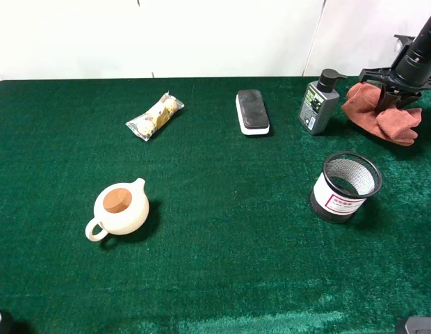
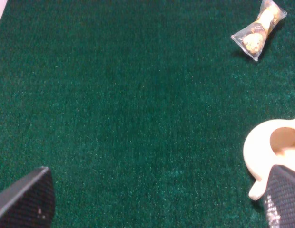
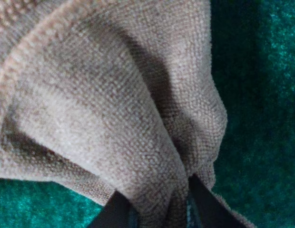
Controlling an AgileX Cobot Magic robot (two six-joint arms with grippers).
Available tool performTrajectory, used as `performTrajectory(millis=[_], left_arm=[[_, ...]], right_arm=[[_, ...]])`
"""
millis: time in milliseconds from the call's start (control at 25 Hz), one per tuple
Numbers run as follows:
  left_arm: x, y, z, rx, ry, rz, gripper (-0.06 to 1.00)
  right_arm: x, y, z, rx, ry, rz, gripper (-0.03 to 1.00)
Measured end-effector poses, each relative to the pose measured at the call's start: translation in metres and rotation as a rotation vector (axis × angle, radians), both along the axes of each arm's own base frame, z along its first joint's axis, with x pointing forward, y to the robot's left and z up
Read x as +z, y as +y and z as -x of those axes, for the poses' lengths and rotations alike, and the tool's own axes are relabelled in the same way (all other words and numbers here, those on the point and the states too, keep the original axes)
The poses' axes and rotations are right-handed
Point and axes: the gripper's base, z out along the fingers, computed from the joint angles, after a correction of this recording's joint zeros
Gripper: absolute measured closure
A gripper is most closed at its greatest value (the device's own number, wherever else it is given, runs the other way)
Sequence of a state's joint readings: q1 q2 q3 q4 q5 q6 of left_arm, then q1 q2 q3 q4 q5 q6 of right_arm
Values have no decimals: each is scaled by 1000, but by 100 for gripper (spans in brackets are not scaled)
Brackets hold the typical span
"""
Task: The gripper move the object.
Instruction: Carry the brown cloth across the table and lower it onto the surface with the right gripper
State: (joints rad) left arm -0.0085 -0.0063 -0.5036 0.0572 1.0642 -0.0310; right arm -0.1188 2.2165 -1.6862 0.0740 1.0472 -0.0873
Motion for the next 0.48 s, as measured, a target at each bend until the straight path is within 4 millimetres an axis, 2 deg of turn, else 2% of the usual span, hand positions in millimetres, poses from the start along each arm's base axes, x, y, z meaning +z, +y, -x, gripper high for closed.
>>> performTrajectory(millis=[320, 400, 480], left_arm=[[0, 0, 0, 0, 0, 0, 6], [0, 0, 0, 0, 0, 0, 6], [0, 0, 0, 0, 0, 0, 6]], right_arm=[[-1, 0, 0, -6, 2, -3, 84], [-1, 0, 0, -9, 2, -4, 73], [-1, 0, 0, -10, 2, -4, 54]])
